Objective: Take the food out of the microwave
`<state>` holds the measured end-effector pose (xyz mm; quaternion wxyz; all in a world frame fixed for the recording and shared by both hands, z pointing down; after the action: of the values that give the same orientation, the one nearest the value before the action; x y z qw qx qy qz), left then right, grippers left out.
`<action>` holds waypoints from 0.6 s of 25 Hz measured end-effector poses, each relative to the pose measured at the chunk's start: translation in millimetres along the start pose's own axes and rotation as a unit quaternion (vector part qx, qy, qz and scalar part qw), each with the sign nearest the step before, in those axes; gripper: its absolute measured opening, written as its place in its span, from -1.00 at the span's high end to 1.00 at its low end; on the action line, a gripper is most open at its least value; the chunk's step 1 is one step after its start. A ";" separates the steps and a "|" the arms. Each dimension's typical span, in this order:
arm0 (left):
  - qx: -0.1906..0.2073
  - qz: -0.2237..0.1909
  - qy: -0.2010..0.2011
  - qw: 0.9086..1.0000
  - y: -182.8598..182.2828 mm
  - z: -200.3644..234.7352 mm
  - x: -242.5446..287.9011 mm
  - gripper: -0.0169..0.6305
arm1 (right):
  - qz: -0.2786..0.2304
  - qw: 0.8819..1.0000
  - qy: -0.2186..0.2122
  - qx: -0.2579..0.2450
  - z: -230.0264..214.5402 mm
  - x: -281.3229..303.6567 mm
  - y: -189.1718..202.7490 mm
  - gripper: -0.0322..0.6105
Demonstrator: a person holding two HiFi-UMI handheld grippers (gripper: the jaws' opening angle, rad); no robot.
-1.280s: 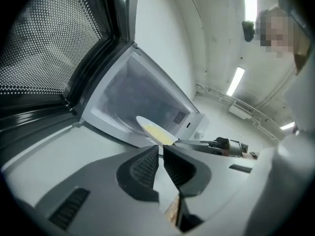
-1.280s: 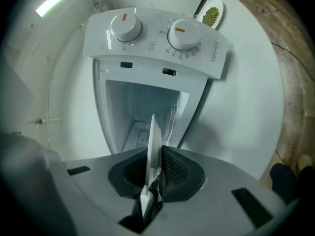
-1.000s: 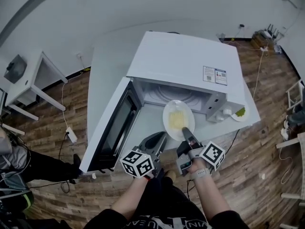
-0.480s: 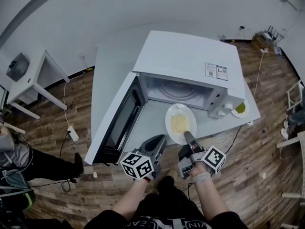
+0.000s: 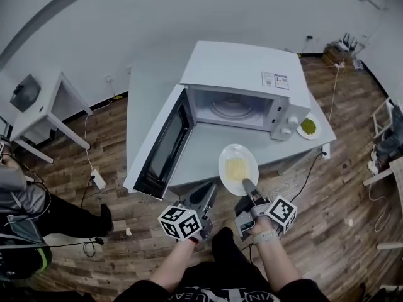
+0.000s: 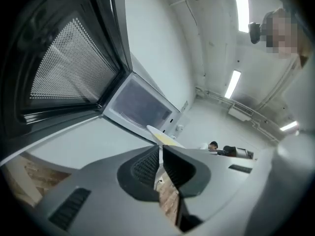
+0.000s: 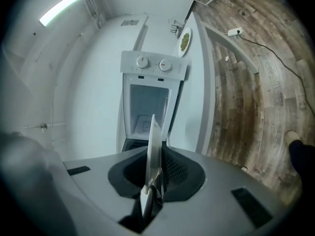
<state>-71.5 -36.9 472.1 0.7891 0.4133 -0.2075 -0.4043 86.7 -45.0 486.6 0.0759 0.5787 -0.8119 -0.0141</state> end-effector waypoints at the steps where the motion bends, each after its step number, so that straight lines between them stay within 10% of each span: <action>1: 0.000 0.000 0.000 1.000 1.5 -3.9 -7.9 0.86 | -0.001 1.000 0.001 0.001 -0.1 -8.4 3.8 0.73; 15: 0.015 -0.020 0.012 1.000 8.3 -50.8 -98.8 0.86 | 0.012 1.000 -0.022 0.006 14.6 -101.0 63.5 0.73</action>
<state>-92.0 70.4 450.5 0.7770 0.4340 -0.1959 -0.4119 57.3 70.1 468.4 0.0550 0.5688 -0.8204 -0.0209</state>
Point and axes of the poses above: the fingertips, and each gripper's own axes: x forward along the fingers, z to its left, y out of its underside, the point moved 4 cm from there along -x, backward along the fingers, and after that the axes turned 10 degrees about -z, right-handed, at the moved point
